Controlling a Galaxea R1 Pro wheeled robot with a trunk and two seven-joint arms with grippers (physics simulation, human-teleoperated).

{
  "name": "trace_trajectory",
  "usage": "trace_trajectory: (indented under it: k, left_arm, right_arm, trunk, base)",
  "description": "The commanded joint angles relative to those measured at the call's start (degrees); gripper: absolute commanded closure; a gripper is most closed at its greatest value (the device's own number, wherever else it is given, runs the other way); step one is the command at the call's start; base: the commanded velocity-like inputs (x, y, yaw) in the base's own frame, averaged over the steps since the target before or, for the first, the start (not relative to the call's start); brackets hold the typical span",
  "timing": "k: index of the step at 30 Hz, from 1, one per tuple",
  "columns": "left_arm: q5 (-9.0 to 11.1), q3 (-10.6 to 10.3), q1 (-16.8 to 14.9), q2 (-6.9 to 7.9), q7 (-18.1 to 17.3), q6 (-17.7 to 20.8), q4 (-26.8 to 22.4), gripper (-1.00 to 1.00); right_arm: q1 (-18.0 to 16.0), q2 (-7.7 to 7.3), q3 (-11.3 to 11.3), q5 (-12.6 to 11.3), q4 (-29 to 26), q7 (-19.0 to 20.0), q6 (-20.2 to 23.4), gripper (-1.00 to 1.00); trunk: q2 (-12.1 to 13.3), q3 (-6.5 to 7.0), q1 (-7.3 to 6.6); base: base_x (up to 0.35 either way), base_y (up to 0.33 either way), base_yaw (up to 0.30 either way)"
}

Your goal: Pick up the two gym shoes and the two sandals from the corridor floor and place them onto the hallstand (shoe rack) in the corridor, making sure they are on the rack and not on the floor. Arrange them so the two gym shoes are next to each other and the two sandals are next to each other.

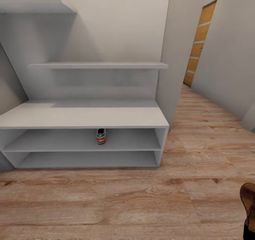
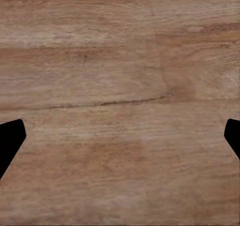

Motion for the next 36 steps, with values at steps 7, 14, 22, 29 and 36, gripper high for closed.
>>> trace_trajectory:
  k: [7, 14, 22, 29, 36]
  left_arm:
    - [0.3, 3.2, -0.1, 0.14, -0.5, -0.2, 0.1, -1.0]
    - [0.4, 4.8, 0.0, 0.42, -0.6, -0.3, 0.1, -1.0]
    - [0.3, 4.9, -0.1, 0.61, -0.7, -0.2, 0.1, -1.0]
    - [0.0, 4.4, -0.1, 0.58, -0.7, -0.2, 0.1, -1.0]
    - [0.2, 4.6, -0.1, 0.6, -4.1, -0.2, 0.2, -1.0]
  right_arm:
    - [0.0, -0.01, 0.4, -0.5, 0.1, -0.1, -0.2, 1.0]
    - [0.0, -0.01, 0.4, -0.5, 0.1, -0.1, -0.2, 1.0]
    - [0.0, 0.0, 0.4, -0.5, 0.1, -0.1, -0.2, 1.0]
    - [0.0, 0.0, 0.4, -0.5, 0.1, -0.1, -0.2, 1.0]
    - [0.0, 0.0, 0.4, -0.5, 0.1, -0.1, -0.2, 1.0]
  trunk:
    - [0.0, -0.04, -0.03]
    - [0.0, -0.04, -0.03]
    - [0.0, -0.04, -0.03]
    - [0.0, -0.04, -0.03]
    - [0.0, -0.04, -0.03]
  base:
    - [-0.197, 0.249, 0.0]
    - [-0.197, 0.25, 0.0]
    - [-0.161, 0.273, 0.0]
    - [-0.04, 0.298, 0.0]
    - [-0.001, 0.31, 0.0]
